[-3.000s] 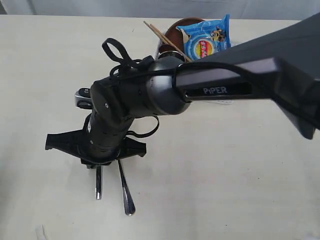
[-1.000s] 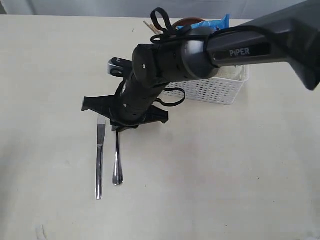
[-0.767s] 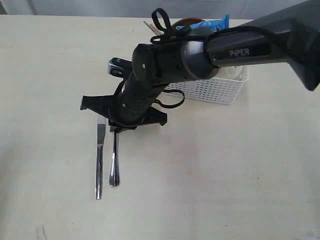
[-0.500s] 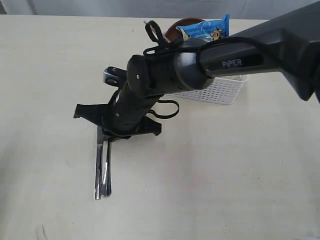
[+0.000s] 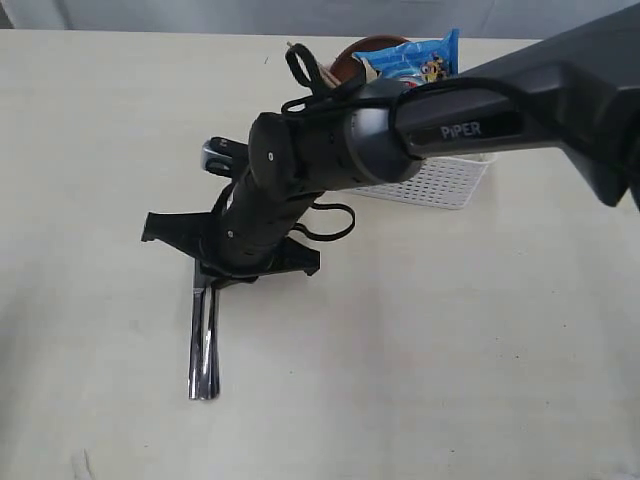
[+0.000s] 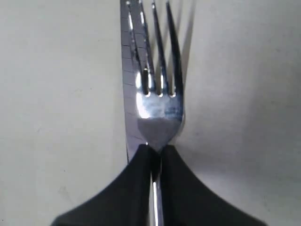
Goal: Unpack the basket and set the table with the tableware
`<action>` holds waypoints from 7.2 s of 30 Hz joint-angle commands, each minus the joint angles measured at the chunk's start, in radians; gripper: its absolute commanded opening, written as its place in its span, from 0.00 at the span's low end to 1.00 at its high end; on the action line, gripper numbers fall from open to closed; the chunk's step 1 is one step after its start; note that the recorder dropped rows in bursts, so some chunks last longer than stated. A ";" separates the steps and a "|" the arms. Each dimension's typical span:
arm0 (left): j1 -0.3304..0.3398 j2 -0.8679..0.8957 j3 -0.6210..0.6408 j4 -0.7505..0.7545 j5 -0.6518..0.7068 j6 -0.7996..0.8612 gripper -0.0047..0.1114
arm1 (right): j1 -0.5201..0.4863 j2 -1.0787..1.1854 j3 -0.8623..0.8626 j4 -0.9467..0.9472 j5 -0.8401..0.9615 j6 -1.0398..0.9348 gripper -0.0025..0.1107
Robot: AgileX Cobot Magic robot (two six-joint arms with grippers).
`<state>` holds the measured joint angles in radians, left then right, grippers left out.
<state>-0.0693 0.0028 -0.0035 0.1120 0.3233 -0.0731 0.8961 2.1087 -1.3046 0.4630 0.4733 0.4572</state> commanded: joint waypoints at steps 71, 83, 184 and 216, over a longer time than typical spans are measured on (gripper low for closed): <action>0.002 -0.003 0.003 -0.012 -0.001 -0.002 0.04 | 0.037 -0.022 0.005 -0.325 0.189 0.154 0.02; 0.002 -0.003 0.003 -0.012 -0.001 -0.002 0.04 | 0.051 -0.022 0.062 -0.191 0.088 0.201 0.02; 0.002 -0.003 0.003 -0.005 -0.001 0.005 0.04 | 0.140 0.180 -0.405 -0.341 0.332 0.497 0.02; 0.002 -0.003 0.003 -0.004 -0.001 0.005 0.04 | 0.122 0.118 -0.405 -0.334 0.405 0.386 0.44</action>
<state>-0.0693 0.0028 -0.0035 0.1120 0.3233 -0.0713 1.0383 2.2666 -1.7084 0.1405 0.8635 0.9016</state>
